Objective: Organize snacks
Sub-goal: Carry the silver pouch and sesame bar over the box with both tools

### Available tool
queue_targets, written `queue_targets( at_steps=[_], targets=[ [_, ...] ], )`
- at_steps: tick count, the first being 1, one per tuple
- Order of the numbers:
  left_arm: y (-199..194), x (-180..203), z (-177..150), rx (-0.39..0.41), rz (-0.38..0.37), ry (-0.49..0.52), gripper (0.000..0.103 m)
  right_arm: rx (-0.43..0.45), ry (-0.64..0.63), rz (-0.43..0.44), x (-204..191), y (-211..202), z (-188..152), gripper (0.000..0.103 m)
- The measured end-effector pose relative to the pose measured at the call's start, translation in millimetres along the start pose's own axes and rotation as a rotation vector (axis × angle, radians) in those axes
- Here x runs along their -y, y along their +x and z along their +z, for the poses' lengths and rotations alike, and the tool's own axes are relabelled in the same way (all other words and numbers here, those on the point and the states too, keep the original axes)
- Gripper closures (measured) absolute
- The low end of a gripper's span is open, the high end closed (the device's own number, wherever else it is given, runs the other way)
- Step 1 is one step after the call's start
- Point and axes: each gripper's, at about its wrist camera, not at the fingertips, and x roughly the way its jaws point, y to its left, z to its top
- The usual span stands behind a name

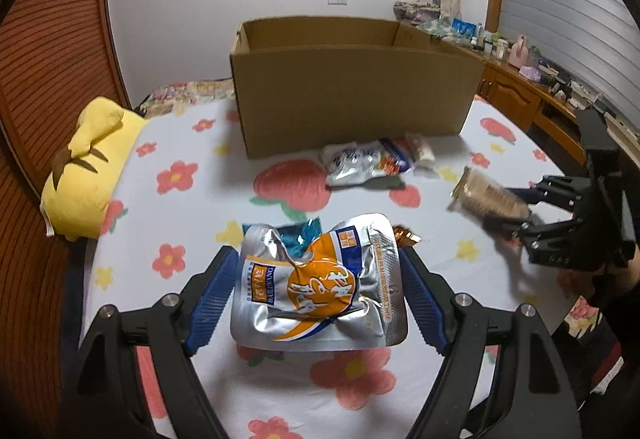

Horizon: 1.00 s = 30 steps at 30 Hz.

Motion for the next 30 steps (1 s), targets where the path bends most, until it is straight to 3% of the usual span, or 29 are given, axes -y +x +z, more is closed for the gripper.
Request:
queue_targets(
  at_steps=[10, 19, 30],
  targets=[
    [-6.8, 14.8, 32.7, 0.062, -0.020, 0.032, 0.023, 0.107, 0.048, -0.021, 8.1, -16.7, -3.1, 0.055],
    [-4.8, 25.5, 83.9, 0.120, -0.025, 0.066, 0.023, 0.192, 0.055, -0.010, 13.0, -40.3, 7.5, 0.056],
    [28.3, 22.7, 155.0, 0.141, -0.005, 0.087, 0.023, 0.318, -0.023, -0.016, 35.8, -66.8, 99.1, 0.055]
  ],
)
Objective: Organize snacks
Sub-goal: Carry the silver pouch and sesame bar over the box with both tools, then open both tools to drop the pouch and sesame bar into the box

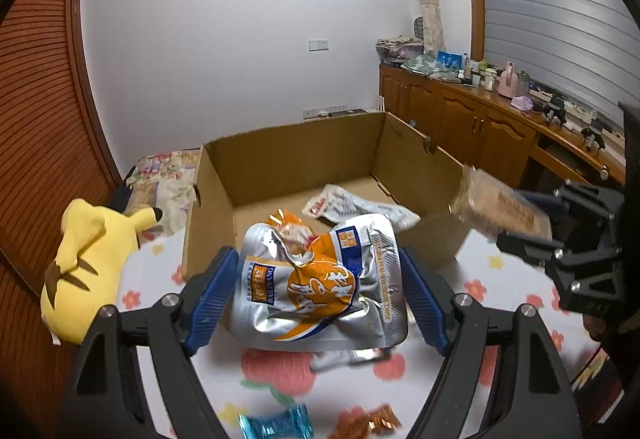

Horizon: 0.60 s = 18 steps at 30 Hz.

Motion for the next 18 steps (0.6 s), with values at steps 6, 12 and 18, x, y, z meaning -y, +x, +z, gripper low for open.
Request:
queue_targets(
  at_steps=[6, 12, 18],
  targets=[
    [26.6, -8.9, 22.8, -0.006, 0.010, -0.005, 0.023, -0.007, 0.009, 0.001, 20.6, 36.1, 33.3, 0.055],
    [51.2, -17.0, 37.2, -0.018, 0.018, -0.001, 0.022, -0.052, 0.012, -0.003, 31.7, 72.6, 48.0, 0.055],
    [71.4, -19.9, 44.6, -0.032, 0.026, 0.003, 0.022, -0.082, 0.008, -0.005, 37.4, 90.9, 49.8, 0.052]
  ],
)
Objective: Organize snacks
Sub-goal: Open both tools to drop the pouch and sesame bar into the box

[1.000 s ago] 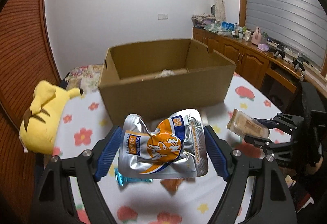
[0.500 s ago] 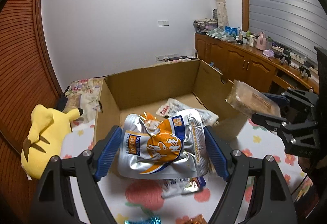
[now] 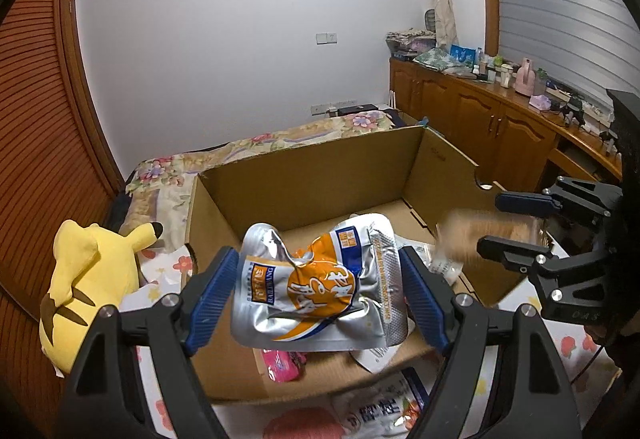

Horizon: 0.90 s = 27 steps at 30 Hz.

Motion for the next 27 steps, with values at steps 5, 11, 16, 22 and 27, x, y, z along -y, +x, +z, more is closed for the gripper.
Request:
queue_targets(
  at_steps=[5, 11, 16, 22, 27],
  targets=[
    [14.1, 0.2, 2.7, -0.011, 0.003, 0.002, 0.022, -0.010, 0.018, -0.008, 6.6, 6.2, -1.5, 0.049],
    [25.6, 3.4, 5.9, -0.024, 0.008, -0.002, 0.022, -0.010, 0.025, -0.003, 10.6, 2.7, -2.3, 0.049],
    [31.7, 6.7, 5.7, -0.031, 0.012, -0.002, 0.022, -0.008, 0.027, 0.005, 8.9, 0.0, -2.9, 0.048],
    [36.2, 6.0, 5.4, -0.040, 0.018, -0.001, 0.021, -0.005, 0.030, 0.011, 7.5, -2.4, -2.0, 0.047],
    [35.8, 5.8, 6.1, -0.037, 0.000, 0.000, 0.021, -0.002, 0.031, 0.013, 8.1, -4.9, -2.9, 0.046]
  ],
)
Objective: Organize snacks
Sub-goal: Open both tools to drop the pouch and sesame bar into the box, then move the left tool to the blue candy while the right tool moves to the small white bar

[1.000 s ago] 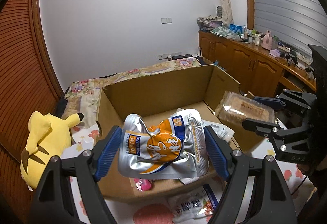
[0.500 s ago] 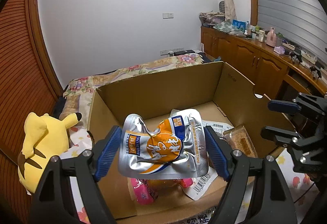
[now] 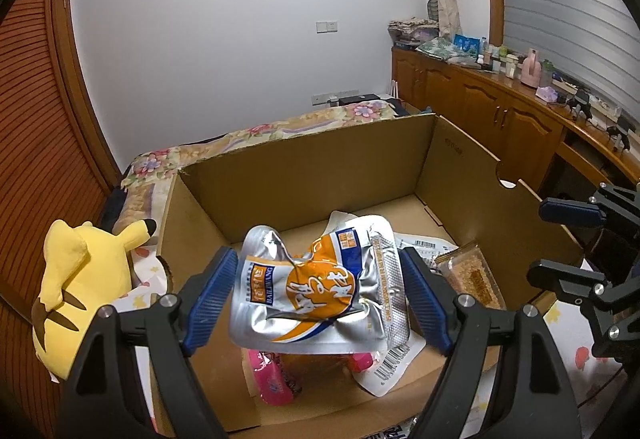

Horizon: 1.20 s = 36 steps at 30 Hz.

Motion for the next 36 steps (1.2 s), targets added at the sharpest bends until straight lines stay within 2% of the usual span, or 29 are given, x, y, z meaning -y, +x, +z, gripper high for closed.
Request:
queue_targets(
  at_steps=[10, 18, 27, 36],
  targets=[
    [-4.0, 1.5, -1.9, 0.006, -0.026, -0.010, 0.019, -0.008, -0.001, 0.000, -2.7, -2.4, -1.8, 0.045],
    [-48.4, 7.4, -17.4, 0.041, -0.036, -0.001, 0.019, 0.006, 0.010, 0.008, -12.4, -27.3, -4.1, 0.045],
    [-103.0, 2.2, -59.5, 0.056, -0.021, 0.006, 0.019, 0.013, 0.039, 0.032, -43.6, -62.6, -19.5, 0.045],
    [-114.2, -14.3, -116.4, 0.002, 0.014, -0.003, 0.019, -0.014, 0.057, 0.044, -72.1, -75.8, -41.6, 0.045]
  ],
)
